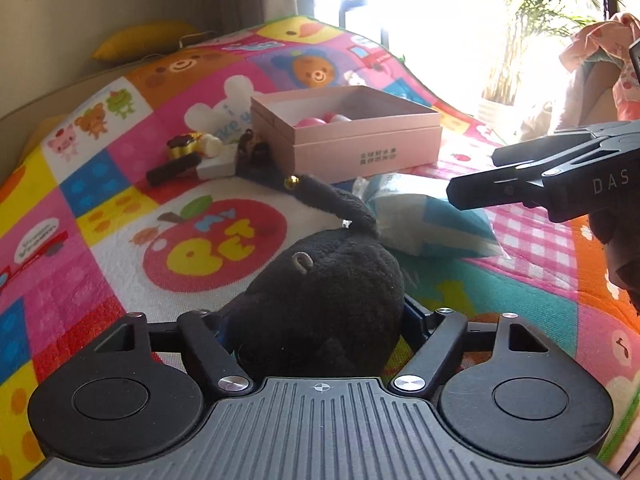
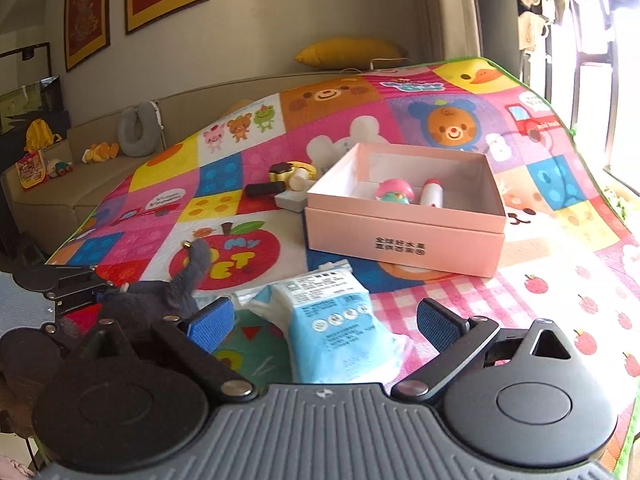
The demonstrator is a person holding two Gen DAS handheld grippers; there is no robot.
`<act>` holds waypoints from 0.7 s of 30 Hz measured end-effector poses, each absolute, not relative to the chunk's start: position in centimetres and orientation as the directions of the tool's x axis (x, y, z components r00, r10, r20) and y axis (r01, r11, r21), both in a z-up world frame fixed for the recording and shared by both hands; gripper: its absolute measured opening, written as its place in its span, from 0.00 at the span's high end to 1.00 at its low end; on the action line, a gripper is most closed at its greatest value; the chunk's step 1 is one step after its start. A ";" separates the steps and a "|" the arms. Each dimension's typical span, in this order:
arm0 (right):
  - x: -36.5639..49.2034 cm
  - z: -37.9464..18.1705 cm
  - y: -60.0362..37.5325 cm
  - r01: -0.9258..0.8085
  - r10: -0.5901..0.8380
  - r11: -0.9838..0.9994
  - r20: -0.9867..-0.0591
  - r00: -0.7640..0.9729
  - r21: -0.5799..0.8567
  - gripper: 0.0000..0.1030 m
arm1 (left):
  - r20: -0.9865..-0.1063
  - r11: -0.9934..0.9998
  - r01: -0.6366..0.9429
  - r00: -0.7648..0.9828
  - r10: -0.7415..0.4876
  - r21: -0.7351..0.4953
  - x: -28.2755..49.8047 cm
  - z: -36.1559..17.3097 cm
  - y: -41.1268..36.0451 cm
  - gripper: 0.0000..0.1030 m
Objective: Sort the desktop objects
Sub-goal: 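Lift the black plush with the left gripper while the right gripper lines up over the wipe pack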
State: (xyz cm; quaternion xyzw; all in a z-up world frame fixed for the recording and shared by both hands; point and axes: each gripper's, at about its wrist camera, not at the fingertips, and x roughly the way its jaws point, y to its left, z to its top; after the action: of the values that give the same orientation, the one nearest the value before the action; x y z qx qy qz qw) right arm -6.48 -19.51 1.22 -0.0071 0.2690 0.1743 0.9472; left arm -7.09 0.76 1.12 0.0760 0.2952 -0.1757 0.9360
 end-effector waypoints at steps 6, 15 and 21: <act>-5.7 0.2 -21.1 -0.267 0.273 0.960 -0.518 0.811 0.088 0.05 | -0.522 0.944 0.312 0.826 -0.213 0.107 -4.7 1.5 0.3 0.23; -3.9 0.8 -22.8 -0.181 0.193 0.981 -0.486 0.853 0.072 0.05 | -0.500 0.978 0.197 0.855 -0.139 0.065 0.1 1.1 1.1 0.20; -1.0 -0.8 -24.1 -0.109 0.077 0.994 -0.568 0.819 -0.023 0.44 | -0.506 0.976 0.210 0.849 -0.150 0.063 -1.4 1.0 1.3 0.07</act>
State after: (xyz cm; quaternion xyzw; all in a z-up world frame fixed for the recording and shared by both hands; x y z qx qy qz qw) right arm -0.99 -24.15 -0.79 -0.0272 0.2967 0.0489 0.9533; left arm -1.38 1.34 1.01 0.0582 0.2580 -0.0937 0.9598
